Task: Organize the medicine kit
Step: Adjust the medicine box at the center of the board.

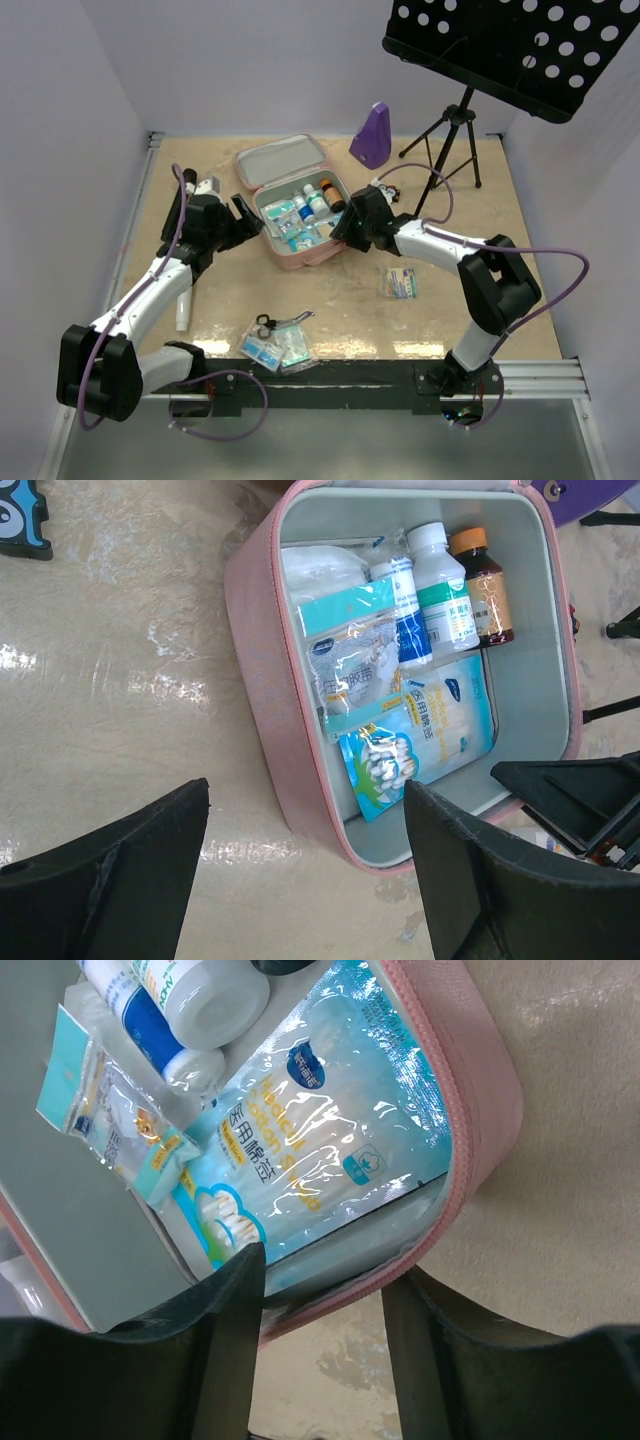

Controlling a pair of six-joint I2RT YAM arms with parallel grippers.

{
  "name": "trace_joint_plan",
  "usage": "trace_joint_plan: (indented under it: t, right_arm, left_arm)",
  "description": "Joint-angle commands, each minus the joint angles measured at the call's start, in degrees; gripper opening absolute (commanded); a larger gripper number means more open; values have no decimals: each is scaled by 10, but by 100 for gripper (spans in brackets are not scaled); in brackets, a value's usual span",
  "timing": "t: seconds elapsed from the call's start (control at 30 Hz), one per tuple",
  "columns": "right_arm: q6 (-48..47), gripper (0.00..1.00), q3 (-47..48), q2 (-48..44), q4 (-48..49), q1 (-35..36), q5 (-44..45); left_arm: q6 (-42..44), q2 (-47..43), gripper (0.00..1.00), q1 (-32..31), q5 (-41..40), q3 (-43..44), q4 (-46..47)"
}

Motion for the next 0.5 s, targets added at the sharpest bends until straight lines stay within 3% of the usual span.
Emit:
trace_joint_plan:
  t: [0.0,0.27,0.47]
  right_arm:
    - [-54,43,27,0,-18,0,18]
    - [-115,26,39,-9,-46,0,57]
    - [-154,22,70,0,-67,-10,86]
  left_arm:
    - [-8,-7,83,3,8,-3,25]
    - [-9,-4,83,3,5,-5,25]
    - [-9,-6,83,3,3,-4,21]
